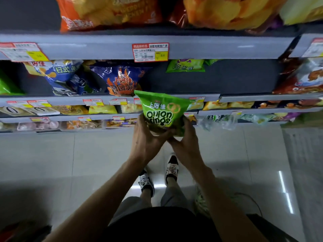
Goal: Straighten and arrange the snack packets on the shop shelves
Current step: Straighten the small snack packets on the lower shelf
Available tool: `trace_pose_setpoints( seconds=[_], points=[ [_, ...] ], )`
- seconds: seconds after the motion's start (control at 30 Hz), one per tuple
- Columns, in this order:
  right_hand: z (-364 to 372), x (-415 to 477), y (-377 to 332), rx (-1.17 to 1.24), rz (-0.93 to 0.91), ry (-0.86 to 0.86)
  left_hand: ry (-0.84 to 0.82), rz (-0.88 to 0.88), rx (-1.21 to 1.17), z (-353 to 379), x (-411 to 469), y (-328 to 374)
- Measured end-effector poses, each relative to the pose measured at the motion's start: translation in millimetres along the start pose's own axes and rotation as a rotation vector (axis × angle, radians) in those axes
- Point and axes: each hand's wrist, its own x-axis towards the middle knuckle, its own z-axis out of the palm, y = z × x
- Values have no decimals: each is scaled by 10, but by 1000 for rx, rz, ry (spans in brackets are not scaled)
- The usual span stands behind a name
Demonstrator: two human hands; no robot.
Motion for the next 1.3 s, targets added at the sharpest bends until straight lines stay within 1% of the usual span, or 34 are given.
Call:
trace_pose_setpoints(
  seconds=[0.1,0.17,0.33,0.5,0.57,0.7,0.8,1.0,1.17,1.23,1.3],
  points=[
    [-288,405,-12,53,-104,36,-35,50,-21,136,146,237],
    [-438,649,-54,78,-137,39,-56,80,-34,192,276,387],
    [-676,1092,-164,42,-145,91,-60,173,78,270,575,695],
    [-806,1402,-186,115,-117,100,-145,81,129,374,684,1006],
    [-826,1472,-156,131,-109,90,-150,48,127,443,731,1054],
    [-876,1541,-101,63,-137,125,-173,-45,2,608,818,1032],
    [-897,1574,3,1,-132,144,-199,-88,-31,755,904,877],
    [-888,1537,161,-51,-100,134,-174,-156,31,805,846,1045],
    [-924,1471,177,-81,-56,122,-154,-131,170,760,750,1119],
    [-954,1401,164,-102,-31,109,-129,-120,240,713,715,1049],
    [-972,1304,153,-116,-17,87,-116,-126,261,619,638,974]
  ],
)
